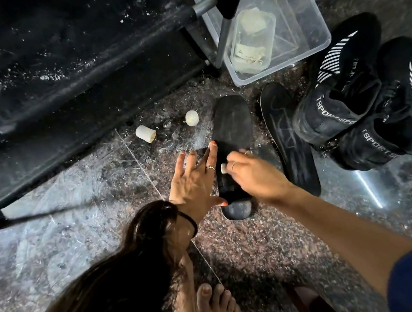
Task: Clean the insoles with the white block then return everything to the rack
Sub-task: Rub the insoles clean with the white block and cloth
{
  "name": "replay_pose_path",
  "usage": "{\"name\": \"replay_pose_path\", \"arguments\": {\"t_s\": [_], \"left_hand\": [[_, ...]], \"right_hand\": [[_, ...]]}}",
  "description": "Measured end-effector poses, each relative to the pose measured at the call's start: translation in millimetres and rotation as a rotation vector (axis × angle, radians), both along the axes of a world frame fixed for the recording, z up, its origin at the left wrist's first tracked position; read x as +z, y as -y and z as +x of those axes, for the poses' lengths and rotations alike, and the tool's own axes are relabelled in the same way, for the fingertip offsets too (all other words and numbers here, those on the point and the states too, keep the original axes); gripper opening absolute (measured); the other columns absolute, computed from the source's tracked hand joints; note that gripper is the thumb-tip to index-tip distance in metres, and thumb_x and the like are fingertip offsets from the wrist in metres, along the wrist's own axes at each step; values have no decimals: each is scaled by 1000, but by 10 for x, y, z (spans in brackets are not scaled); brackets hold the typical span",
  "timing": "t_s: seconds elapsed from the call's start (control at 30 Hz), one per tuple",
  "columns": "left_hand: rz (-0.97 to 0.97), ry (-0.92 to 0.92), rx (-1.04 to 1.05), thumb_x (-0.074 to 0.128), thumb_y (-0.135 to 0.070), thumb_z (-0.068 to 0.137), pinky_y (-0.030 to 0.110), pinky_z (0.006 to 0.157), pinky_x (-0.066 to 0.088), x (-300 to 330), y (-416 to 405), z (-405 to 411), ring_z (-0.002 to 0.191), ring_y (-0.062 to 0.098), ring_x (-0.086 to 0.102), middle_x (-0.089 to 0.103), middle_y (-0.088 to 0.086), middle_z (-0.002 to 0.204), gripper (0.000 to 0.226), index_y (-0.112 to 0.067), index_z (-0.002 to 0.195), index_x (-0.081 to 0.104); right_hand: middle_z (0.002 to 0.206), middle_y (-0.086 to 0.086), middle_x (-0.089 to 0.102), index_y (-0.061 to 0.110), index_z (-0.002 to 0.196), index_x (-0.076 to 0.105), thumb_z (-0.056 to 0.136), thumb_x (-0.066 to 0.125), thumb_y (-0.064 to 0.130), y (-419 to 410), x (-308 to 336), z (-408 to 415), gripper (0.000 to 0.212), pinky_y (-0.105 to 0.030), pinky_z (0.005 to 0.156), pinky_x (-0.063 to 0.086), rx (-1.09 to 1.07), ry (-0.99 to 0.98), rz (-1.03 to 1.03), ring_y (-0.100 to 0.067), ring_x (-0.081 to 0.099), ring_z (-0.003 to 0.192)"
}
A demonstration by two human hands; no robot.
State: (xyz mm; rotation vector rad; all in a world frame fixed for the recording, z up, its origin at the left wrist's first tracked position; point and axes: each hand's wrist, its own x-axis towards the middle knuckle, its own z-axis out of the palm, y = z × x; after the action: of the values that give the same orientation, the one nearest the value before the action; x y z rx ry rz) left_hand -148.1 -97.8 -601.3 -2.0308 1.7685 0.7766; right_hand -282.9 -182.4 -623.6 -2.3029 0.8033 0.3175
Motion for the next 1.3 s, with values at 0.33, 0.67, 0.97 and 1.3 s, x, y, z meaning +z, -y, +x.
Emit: {"name": "replay_pose_path", "arguments": {"t_s": [0.33,0.67,0.97,1.3], "left_hand": [[-67,34,-25,49,-77,74,43,116,-4,-93,-49,-5,144,30,8,20,5,156,127,-7,140,-33],[-44,24,-24,50,-77,72,43,117,-2,-32,-26,-3,143,30,10,19,5,156,127,-7,143,-29],[-39,21,-25,55,-73,74,42,117,-2,-1,-12,-2,143,28,11,19,3,156,127,-6,144,-28],[-9,15,-32,48,-77,73,43,117,-3,-25,-8,0,144,29,9,17,6,156,126,-7,142,-31]], "right_hand": [[97,5,49,25,95,46,102,27,34,-426,109,-138,22,-22,58,44,207,46,-27,-6,47,66],[92,-5,54,13,85,54,100,40,19,-322,59,-168,22,-31,65,40,-43,64,-45,-2,49,77],[87,-2,56,9,85,63,97,47,16,-52,-28,-134,22,-35,72,44,-255,88,-113,-20,54,79],[102,-17,55,-1,100,62,90,49,3,-272,-100,-99,17,-45,80,43,9,50,0,-31,49,95]]}}
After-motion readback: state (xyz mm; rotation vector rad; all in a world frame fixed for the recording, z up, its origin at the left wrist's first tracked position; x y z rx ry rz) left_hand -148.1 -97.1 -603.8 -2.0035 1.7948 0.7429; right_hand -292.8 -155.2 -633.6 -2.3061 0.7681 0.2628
